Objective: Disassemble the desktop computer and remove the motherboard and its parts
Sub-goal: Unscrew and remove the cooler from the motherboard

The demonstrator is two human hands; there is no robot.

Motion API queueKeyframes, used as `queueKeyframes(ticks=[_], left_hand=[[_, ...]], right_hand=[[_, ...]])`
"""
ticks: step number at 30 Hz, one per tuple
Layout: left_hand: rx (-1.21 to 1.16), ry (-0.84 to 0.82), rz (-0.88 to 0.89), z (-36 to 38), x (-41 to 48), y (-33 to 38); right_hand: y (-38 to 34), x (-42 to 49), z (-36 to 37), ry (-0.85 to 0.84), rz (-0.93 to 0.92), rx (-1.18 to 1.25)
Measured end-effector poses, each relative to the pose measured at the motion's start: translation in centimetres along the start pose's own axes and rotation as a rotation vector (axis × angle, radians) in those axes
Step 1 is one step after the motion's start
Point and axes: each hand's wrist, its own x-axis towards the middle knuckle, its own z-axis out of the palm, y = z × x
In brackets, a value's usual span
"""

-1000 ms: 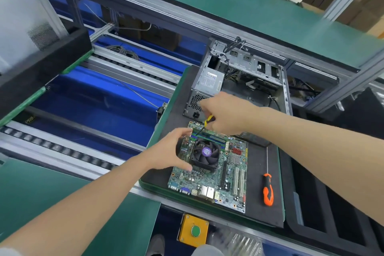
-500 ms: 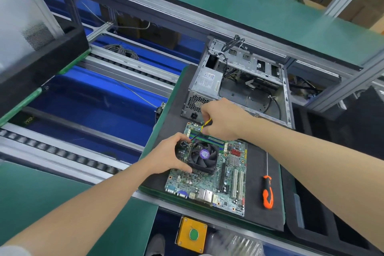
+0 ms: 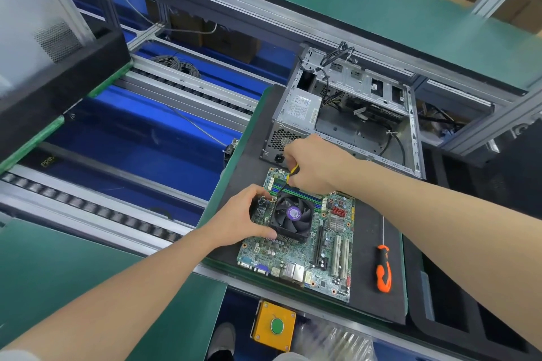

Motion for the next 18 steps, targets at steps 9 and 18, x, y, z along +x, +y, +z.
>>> queueKeyframes(ticks=[9, 18], left_hand=[[0.002, -0.005, 0.058, 0.05, 0.19, -0.32], [-0.020, 0.013, 0.069, 0.11, 0.19, -0.42]], right_hand=[[0.14, 0.41, -0.61, 0.022, -0.016, 0.008], [0.47, 0.62, 0.27, -0.013, -0.003, 0.053]])
